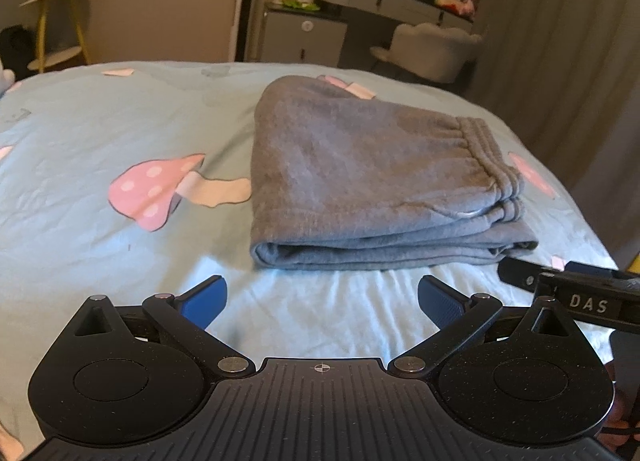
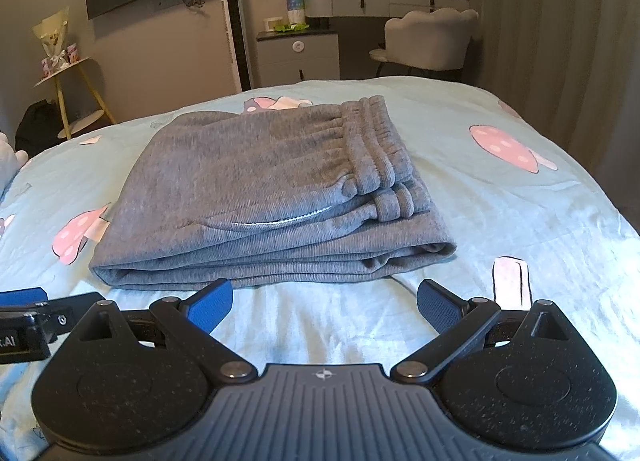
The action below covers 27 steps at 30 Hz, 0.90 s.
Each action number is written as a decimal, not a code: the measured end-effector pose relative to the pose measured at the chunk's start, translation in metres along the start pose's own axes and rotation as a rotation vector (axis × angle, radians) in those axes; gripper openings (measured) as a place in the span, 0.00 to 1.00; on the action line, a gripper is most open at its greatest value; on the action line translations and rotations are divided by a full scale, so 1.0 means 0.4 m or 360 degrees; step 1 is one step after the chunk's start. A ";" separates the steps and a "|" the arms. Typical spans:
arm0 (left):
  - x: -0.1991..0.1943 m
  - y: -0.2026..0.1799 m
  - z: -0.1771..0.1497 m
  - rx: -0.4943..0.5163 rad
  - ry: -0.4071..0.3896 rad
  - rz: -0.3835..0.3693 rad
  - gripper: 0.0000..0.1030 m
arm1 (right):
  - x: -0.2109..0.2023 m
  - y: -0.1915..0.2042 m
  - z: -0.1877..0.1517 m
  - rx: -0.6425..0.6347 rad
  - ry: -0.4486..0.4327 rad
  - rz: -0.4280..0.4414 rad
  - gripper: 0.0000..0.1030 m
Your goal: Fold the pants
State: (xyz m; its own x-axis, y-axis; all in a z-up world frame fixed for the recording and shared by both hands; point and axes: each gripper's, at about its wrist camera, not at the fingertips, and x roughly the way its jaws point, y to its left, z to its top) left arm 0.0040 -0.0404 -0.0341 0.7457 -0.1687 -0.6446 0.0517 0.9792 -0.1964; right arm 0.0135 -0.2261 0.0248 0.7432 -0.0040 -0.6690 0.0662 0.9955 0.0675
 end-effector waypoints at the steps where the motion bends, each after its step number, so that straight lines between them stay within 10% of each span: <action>1: 0.002 0.001 0.000 -0.0004 -0.0002 -0.0006 1.00 | 0.003 0.000 -0.001 -0.0001 0.0005 0.0003 0.96; 27: 0.037 -0.013 -0.025 0.0078 0.0090 -0.0013 1.00 | 0.022 0.002 -0.009 0.0036 0.0061 -0.0059 0.96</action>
State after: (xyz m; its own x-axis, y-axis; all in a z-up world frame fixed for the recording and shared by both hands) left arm 0.0083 -0.0493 -0.0499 0.7064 -0.1815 -0.6841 0.0910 0.9818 -0.1665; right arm 0.0175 -0.2250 0.0163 0.7141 -0.0368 -0.6990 0.1086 0.9924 0.0587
